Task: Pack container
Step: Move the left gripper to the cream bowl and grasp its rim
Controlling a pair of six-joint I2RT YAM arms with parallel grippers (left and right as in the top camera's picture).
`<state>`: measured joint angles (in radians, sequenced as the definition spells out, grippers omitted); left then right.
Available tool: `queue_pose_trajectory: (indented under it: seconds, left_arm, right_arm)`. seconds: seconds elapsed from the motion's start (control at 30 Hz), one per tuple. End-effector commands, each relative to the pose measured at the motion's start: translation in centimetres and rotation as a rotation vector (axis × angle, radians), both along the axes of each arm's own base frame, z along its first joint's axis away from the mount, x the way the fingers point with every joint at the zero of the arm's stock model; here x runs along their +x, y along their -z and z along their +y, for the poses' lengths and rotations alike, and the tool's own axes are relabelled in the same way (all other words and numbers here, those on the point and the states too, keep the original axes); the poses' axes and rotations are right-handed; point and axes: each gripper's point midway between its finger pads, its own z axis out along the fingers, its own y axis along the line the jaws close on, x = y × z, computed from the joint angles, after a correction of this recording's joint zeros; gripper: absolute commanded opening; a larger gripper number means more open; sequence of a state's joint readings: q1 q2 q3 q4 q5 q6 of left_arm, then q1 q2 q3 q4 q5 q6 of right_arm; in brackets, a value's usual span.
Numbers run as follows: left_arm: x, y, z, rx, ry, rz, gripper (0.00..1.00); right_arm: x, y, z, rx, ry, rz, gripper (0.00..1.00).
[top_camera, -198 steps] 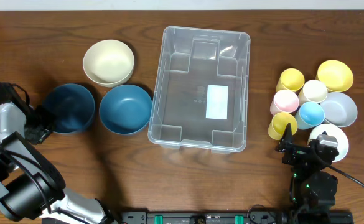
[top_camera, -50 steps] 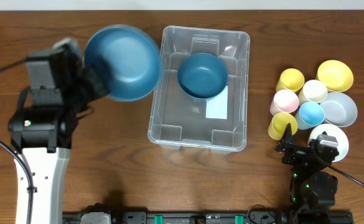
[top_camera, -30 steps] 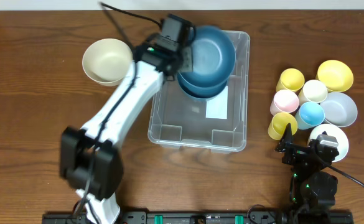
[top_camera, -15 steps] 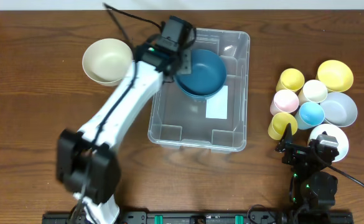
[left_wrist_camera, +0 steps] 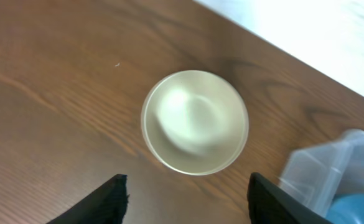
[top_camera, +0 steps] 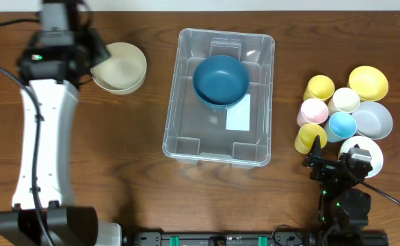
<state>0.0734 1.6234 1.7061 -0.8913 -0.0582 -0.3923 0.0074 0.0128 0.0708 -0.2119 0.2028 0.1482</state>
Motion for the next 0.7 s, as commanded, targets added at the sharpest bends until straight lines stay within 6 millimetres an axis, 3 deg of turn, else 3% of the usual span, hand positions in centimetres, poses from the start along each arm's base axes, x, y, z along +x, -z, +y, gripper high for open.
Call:
queue_pose_trajectory:
  seconds: [0.0, 0.23, 0.5, 0.67]
  left_arm:
    - [0.8, 3.0, -0.2, -0.204, 0.042, 0.054, 0.66]
    - [2.3, 10.9, 1.8, -0.329, -0.038, 0.215, 0.66]
    - [2.7, 20.6, 2.0, -0.372, -0.068, 0.412, 0.67]
    - [2.9, 23.9, 2.1, -0.383, -0.077, 0.457, 0.63]
  right_arm:
    - [-0.1, 0.1, -0.3, -0.008, 0.014, 0.004, 0.99]
    - [-0.1, 0.1, -0.3, -0.008, 0.014, 0.004, 0.99]
    - [-0.1, 0.1, -0.3, -0.008, 0.014, 0.004, 0.99]
    - [-0.1, 0.1, -0.3, -0.008, 0.014, 0.004, 0.99]
